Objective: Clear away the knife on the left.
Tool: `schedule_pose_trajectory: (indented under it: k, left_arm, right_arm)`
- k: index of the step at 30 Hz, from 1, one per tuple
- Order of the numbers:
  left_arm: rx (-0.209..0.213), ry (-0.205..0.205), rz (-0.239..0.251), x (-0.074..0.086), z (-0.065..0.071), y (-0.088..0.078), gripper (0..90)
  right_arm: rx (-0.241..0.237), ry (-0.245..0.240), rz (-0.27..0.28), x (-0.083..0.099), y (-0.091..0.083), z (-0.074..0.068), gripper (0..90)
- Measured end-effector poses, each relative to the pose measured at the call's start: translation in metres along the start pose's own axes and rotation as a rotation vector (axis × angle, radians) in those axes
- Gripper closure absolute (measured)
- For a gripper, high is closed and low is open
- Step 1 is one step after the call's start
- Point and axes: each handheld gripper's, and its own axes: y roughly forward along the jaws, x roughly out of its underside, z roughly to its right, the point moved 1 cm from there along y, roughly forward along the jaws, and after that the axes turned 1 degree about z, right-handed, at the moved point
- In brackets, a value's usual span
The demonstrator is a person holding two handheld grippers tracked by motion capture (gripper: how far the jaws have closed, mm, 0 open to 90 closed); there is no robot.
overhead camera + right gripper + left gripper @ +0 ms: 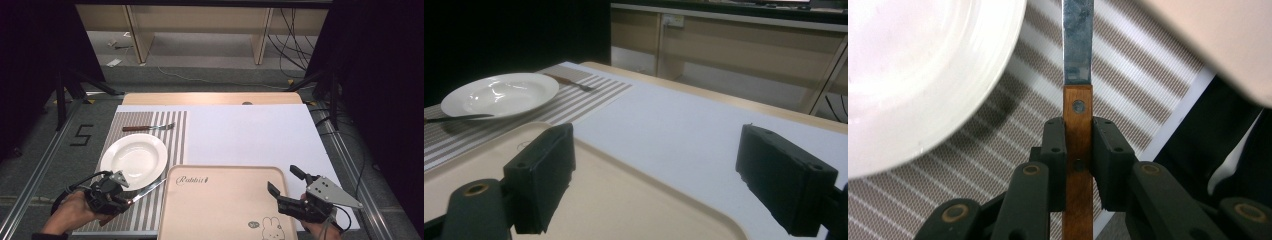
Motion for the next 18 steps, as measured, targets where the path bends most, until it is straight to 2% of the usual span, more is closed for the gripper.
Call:
schedule_pose_trajectory:
  k: [3, 10, 12, 18]
  left_arm:
    - [-0.027, -0.023, 0.019, -0.006, 0.003, -0.001, 77.1]
    - [-0.022, -0.046, 0.092, -0.019, 0.015, -0.002, 77.0]
    - [-0.021, -0.027, 0.098, -0.023, 0.019, -0.002, 77.0]
    - [0.014, -0.012, 0.13, -0.034, 0.032, 0.002, 77.0]
  right_arm:
    - [0.001, -0.002, 0.002, 0.0, 0.0, 0.0, 17.0]
    - [0.002, -0.002, 0.002, 0.0, 0.0, 0.0, 17.0]
    - [0.002, -0.002, 0.002, 0.0, 0.0, 0.0, 17.0]
    - [0.0, -0.001, -0.002, 0.0, 0.0, 0.0, 17.1]
